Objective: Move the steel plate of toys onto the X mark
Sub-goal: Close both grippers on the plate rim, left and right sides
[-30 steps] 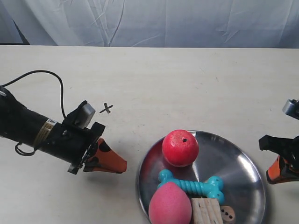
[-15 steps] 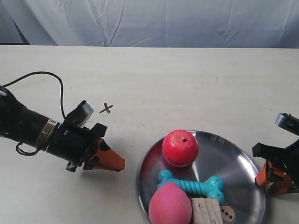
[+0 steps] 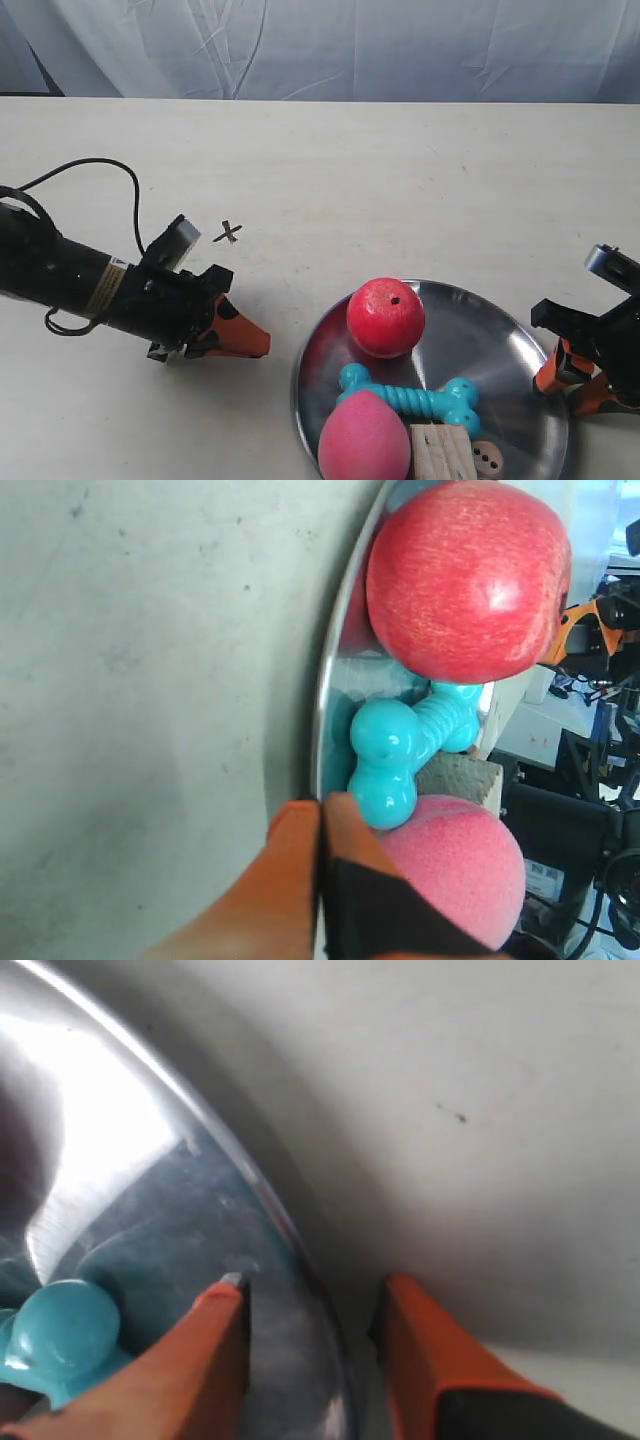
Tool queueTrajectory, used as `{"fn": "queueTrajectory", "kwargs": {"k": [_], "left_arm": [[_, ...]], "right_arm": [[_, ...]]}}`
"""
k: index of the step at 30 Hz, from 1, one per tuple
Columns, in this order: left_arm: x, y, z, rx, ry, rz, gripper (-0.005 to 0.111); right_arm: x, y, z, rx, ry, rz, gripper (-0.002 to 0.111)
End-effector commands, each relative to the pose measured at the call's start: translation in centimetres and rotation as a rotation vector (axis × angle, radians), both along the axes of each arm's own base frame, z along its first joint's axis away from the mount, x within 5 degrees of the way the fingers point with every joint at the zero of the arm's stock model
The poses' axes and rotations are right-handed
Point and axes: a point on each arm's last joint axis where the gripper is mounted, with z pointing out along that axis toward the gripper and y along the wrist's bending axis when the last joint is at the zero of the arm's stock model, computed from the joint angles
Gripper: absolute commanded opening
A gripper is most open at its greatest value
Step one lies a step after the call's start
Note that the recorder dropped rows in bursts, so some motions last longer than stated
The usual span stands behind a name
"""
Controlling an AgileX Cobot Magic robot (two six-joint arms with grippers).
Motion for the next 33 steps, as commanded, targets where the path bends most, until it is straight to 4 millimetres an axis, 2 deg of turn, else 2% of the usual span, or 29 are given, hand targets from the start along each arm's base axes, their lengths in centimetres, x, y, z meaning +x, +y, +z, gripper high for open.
{"fn": "queueTrajectory", "kwargs": {"k": [1,10,18,22,26,29,33], "left_arm": [[0.5,-0.3,0.2,-0.033,0.001,0.063,0.000],[1.6,-0.5,0.8,-0.103,0.018,0.199,0.000],[1.5,-0.5,0.5,-0.086,-0.025,0.166,0.001],[1.4,-0.4,0.1,-0.069,-0.019,0.153,0.016],[1.2,-0.4,-0.8,-0.020,-0.008,0.143,0.038],[0.8,-1.2,-1.5,0.024,-0.055,0.064,0.041],[0.8,-2.9,-1.3,0.021,-0.078,0.007,0.041]], "right_arm": [[0.0,-0.2,-0.1,-0.011,-0.010,-0.009,0.040],[0.1,-0.2,-0.1,-0.009,-0.012,-0.016,0.040],[0.2,-0.1,-0.1,-0.003,-0.014,-0.028,0.040],[0.1,0.0,-0.1,0.004,-0.008,-0.025,0.040],[0.0,0.1,0.0,0.015,0.001,-0.018,0.040],[-0.1,0.1,0.0,0.023,0.008,-0.011,0.040],[-0.1,0.2,0.0,0.027,0.010,0.002,0.040]]}}
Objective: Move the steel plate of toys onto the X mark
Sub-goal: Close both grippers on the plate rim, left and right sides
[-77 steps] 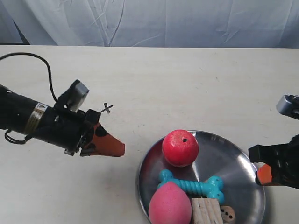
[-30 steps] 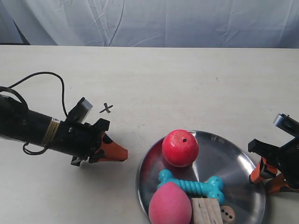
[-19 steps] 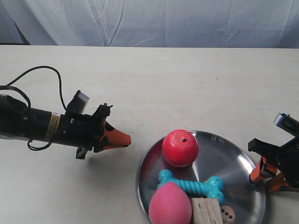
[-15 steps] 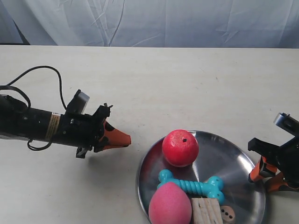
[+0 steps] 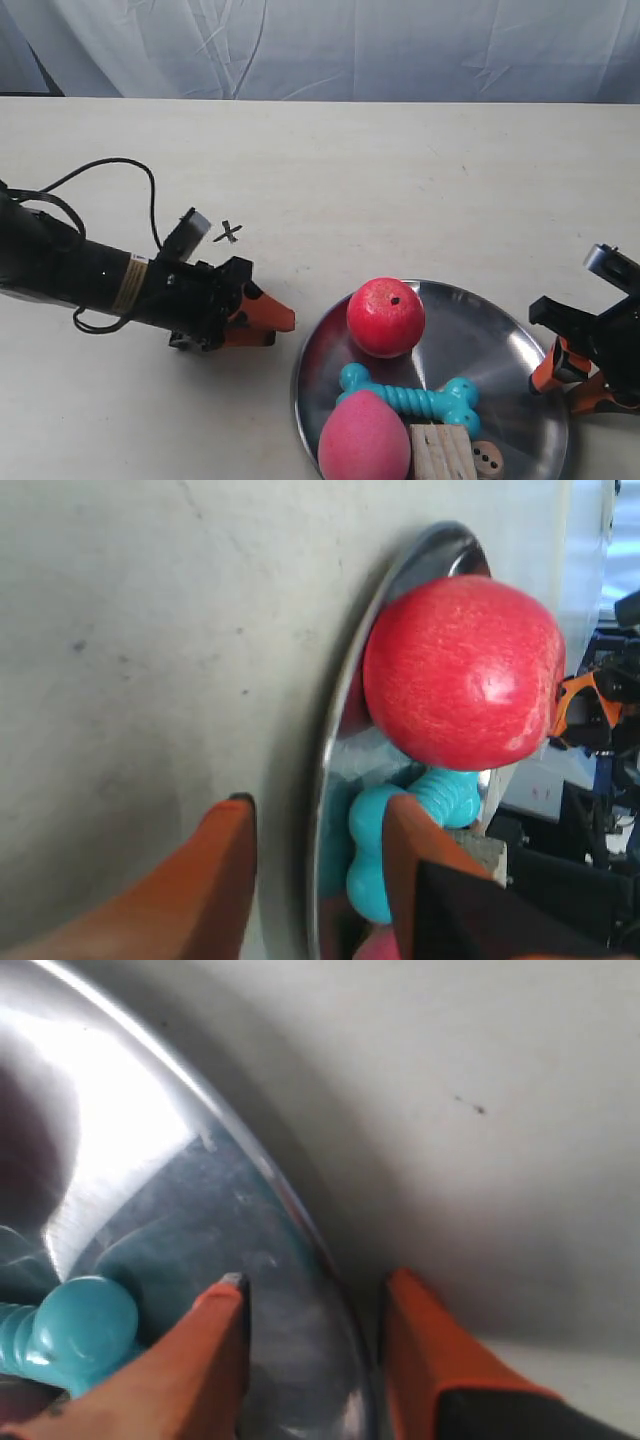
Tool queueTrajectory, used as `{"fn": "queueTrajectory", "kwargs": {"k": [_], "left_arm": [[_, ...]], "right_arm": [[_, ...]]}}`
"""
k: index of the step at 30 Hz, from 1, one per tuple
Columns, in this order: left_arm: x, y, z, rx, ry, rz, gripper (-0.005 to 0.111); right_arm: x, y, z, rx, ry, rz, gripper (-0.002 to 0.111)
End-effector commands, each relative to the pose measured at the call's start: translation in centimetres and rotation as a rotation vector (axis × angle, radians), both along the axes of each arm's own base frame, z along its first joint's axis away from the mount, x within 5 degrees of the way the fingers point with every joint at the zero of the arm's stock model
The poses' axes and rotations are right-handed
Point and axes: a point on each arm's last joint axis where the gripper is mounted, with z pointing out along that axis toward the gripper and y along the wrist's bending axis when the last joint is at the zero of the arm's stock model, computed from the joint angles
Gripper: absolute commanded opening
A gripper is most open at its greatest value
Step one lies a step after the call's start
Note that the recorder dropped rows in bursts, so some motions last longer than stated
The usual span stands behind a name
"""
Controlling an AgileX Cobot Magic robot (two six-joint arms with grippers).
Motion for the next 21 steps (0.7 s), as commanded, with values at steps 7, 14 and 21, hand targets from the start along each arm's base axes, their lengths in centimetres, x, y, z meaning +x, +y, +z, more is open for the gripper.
{"fn": "queueTrajectory", "kwargs": {"k": [7,14,21], "left_arm": [[-0.8,-3.9,-0.2,0.070,-0.011,-0.163,0.041],[-1.1,-4.4,-0.2,0.101,0.011,-0.204,0.041],[-1.3,-4.3,-0.2,0.103,0.011,-0.228,0.032]], "right_arm": [[-0.3,0.1,0.0,0.021,0.015,0.035,0.040],[-0.3,0.2,0.0,0.022,0.016,0.035,0.040],[-0.4,0.3,0.1,0.042,0.026,0.042,0.040]]}}
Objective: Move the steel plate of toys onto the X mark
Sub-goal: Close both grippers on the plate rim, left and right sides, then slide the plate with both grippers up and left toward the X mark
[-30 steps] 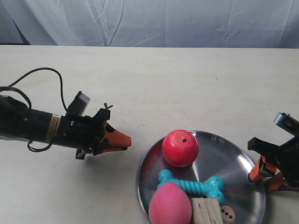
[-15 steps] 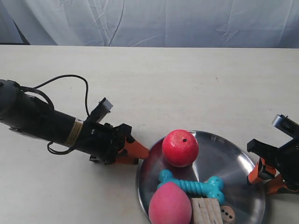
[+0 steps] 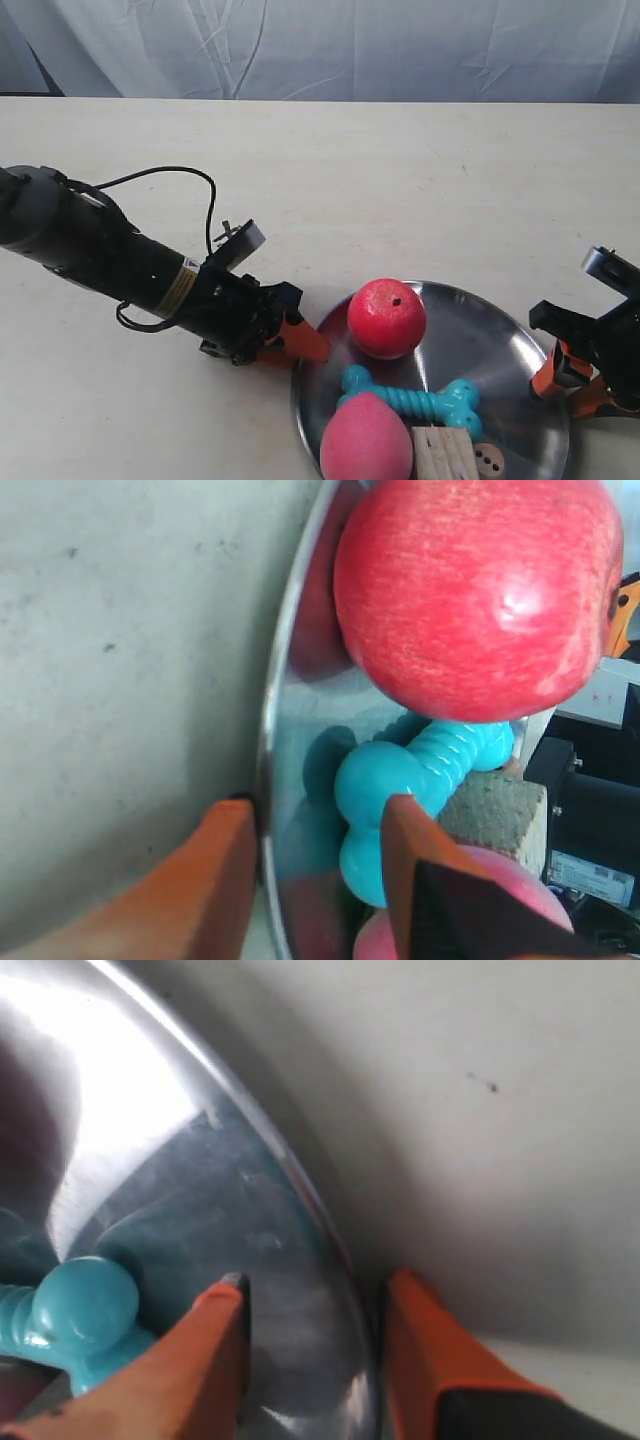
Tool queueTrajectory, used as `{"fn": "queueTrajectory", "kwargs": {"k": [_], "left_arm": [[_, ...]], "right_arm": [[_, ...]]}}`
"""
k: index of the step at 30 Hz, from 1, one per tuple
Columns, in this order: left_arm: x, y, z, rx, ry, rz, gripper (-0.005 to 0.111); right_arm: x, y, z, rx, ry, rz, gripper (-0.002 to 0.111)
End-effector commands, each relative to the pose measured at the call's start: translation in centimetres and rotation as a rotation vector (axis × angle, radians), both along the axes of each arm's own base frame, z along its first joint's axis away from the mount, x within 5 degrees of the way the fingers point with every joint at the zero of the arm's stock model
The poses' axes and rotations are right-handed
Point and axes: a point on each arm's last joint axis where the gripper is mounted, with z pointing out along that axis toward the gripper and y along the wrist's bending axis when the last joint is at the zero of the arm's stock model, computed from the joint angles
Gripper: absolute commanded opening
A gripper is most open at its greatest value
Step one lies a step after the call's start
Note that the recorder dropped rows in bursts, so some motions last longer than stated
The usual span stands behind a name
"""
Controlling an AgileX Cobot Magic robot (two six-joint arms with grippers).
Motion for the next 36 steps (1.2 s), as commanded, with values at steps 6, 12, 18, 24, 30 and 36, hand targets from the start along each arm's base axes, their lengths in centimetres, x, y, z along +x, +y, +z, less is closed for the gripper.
{"fn": "queueTrajectory", "kwargs": {"k": [6,12,18,24,30,36], "left_arm": [[-0.7,-0.1,-0.4,0.020,0.012,-0.061,0.005],[-0.6,-0.1,-0.4,0.018,0.010,-0.048,0.000],[-0.5,-0.1,-0.4,0.018,0.014,-0.039,0.000],[-0.4,-0.1,-0.4,0.027,0.041,-0.019,0.000],[-0.4,-0.1,-0.3,0.029,0.035,-0.029,0.000],[-0.3,0.0,-0.3,0.019,0.041,-0.027,0.000]], "right_arm": [[-0.5,0.8,0.1,0.053,0.039,0.047,0.040],[-0.8,2.9,-0.3,0.014,0.034,0.170,0.040],[-0.6,3.7,-0.4,-0.008,0.012,0.203,0.012],[-0.5,3.7,-0.4,-0.009,0.003,0.186,-0.001],[-0.1,4.0,-0.1,0.037,-0.043,0.198,-0.001],[1.5,4.2,0.9,0.066,-0.102,0.221,-0.001]]}}
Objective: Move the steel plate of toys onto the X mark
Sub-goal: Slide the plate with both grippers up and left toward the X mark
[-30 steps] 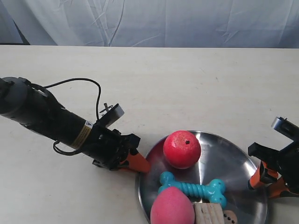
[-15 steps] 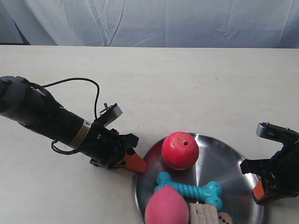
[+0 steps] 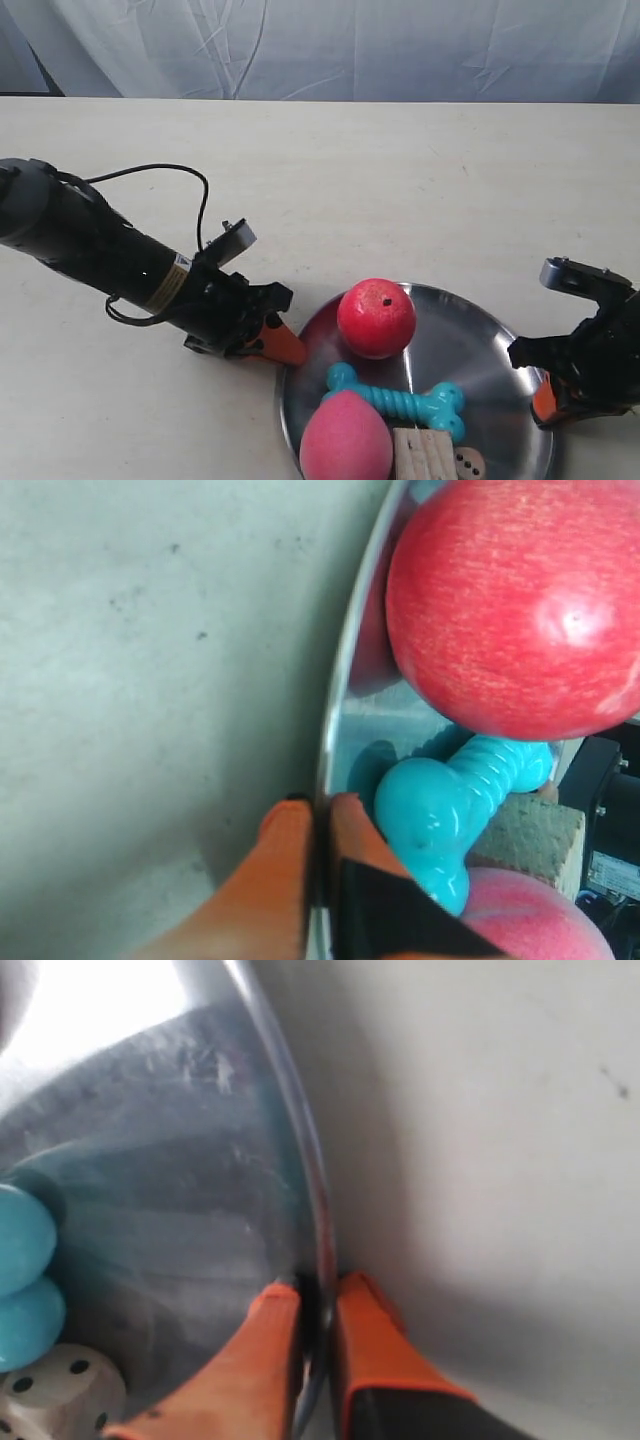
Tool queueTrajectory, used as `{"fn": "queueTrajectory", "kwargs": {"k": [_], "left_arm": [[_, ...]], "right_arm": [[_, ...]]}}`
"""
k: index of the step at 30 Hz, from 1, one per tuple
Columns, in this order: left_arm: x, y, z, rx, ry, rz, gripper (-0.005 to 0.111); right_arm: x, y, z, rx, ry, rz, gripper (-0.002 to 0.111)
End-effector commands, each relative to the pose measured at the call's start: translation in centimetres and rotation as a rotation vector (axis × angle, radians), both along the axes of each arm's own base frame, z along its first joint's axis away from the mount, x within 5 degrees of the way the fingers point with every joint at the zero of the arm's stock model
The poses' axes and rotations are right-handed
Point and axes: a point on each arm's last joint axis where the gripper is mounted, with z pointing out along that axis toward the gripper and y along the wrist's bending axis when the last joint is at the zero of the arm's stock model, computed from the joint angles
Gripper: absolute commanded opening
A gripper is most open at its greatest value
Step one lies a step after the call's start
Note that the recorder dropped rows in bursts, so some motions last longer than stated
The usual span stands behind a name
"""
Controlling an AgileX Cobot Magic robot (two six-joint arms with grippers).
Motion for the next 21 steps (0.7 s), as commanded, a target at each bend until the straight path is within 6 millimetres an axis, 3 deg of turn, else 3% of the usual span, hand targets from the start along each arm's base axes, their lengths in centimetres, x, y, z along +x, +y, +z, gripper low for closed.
{"fn": "queueTrajectory", "kwargs": {"k": [1,7,10,14,18,21], "left_arm": [[-0.4,-0.5,-0.1,-0.048,0.045,-0.008,0.000],[0.7,0.9,0.1,-0.073,0.057,0.049,0.000],[1.5,2.2,0.3,-0.096,0.066,0.095,0.000],[1.6,2.5,0.4,-0.105,0.068,0.102,0.000],[2.8,2.0,2.2,-0.144,-0.002,0.085,0.000],[4.8,2.7,3.8,-0.164,-0.079,0.117,0.000]], "right_arm": [[1.8,1.6,1.4,0.145,-0.030,-0.076,-0.001],[3.1,1.6,2.4,0.169,-0.062,-0.069,-0.001],[4.3,1.8,3.4,0.179,-0.095,-0.071,-0.001],[6.2,2.1,3.5,0.228,-0.067,-0.060,-0.001],[7.9,4.3,3.2,0.250,-0.069,-0.004,-0.001],[9.4,6.6,3.5,0.272,-0.097,0.044,-0.001]]}}
